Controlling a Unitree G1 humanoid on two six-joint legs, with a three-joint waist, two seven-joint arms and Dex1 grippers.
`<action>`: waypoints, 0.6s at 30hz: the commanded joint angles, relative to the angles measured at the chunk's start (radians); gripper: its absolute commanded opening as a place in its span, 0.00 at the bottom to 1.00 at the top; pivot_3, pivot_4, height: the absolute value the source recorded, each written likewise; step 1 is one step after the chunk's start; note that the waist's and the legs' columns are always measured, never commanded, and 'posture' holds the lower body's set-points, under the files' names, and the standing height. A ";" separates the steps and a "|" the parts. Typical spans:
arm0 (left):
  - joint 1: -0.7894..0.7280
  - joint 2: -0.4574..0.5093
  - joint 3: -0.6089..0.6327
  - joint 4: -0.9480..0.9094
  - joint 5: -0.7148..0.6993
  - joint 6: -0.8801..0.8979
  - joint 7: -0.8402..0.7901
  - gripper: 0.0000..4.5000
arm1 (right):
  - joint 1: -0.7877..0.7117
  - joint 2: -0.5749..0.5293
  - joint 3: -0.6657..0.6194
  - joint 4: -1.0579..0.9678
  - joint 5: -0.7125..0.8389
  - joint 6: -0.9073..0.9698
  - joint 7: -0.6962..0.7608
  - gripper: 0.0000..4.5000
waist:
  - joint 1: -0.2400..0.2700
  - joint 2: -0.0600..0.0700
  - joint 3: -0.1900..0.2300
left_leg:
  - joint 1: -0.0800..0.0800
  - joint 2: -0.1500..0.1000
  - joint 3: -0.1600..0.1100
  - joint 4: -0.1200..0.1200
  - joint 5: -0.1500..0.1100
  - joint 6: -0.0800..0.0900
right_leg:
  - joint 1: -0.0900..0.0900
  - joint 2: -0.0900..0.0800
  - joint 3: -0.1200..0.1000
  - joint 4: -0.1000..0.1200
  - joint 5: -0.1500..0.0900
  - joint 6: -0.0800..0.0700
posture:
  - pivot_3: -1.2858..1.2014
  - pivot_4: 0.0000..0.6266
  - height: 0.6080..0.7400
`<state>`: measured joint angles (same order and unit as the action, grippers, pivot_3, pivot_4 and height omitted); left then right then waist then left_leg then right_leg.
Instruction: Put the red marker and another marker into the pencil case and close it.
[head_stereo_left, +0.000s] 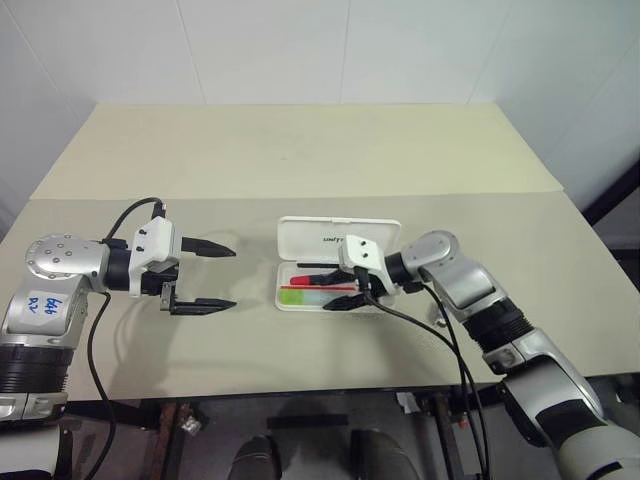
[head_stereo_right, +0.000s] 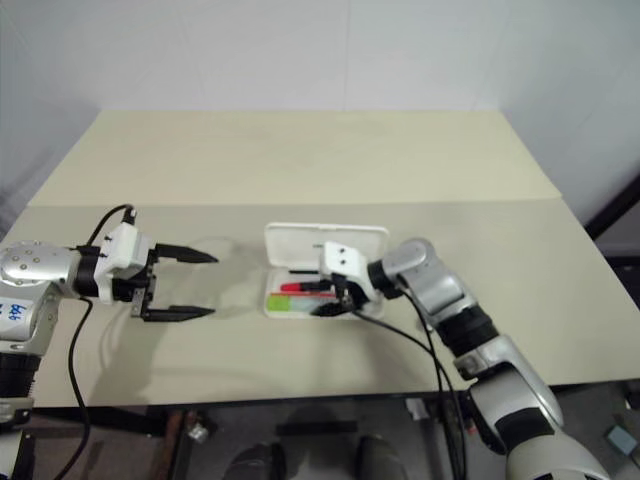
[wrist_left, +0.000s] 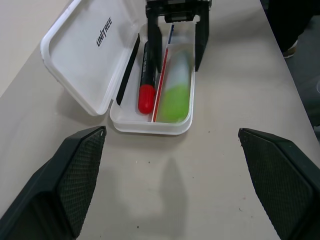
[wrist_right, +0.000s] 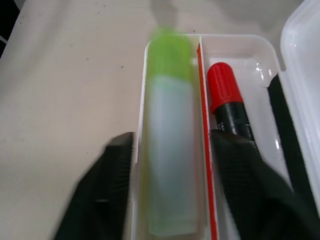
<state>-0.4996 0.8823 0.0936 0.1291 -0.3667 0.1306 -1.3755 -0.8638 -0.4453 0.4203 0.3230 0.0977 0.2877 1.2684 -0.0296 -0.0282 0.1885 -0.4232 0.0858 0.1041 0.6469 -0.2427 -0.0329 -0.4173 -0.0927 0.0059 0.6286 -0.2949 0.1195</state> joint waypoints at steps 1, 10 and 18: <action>-0.015 0.014 0.023 -0.023 -0.019 -0.001 0.003 1.00 | -0.040 0.017 -0.054 -0.015 0.015 -0.018 -0.017 0.84 | -0.001 0.000 0.000 | 0.000 0.000 0.000 0.000 0.000 0.000 | 0.000 0.000 0.000 0.000 0.000 0.000 | 0.52 0.24 1.00; -0.017 0.009 0.018 -0.041 -0.026 0.010 0.004 1.00 | -0.027 0.007 -0.093 -0.154 0.094 0.101 0.014 1.00 | 0.000 0.000 0.000 | 0.000 0.000 0.000 0.000 0.000 0.000 | 0.000 0.000 0.000 0.000 0.000 0.000 | 0.52 0.24 1.00; -0.025 -0.018 -0.032 -0.102 -0.030 0.052 0.003 1.00 | 0.138 -0.177 -0.177 -0.496 0.195 0.381 -0.026 1.00 | 0.007 0.000 0.000 | 0.000 0.000 0.000 0.001 -0.001 0.001 | 0.001 -0.001 0.000 -0.002 0.000 0.000 | 0.52 0.24 1.00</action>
<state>-0.5079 0.8715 0.0672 0.0665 -0.3858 0.1778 -1.3736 -0.7363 -0.5952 0.2971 -0.0847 0.2561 0.6194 1.2626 -0.0225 -0.0284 0.1884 -0.4236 0.0857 0.1041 0.6474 -0.2439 -0.0325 -0.4167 -0.0931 0.0060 0.6271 -0.2950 0.1192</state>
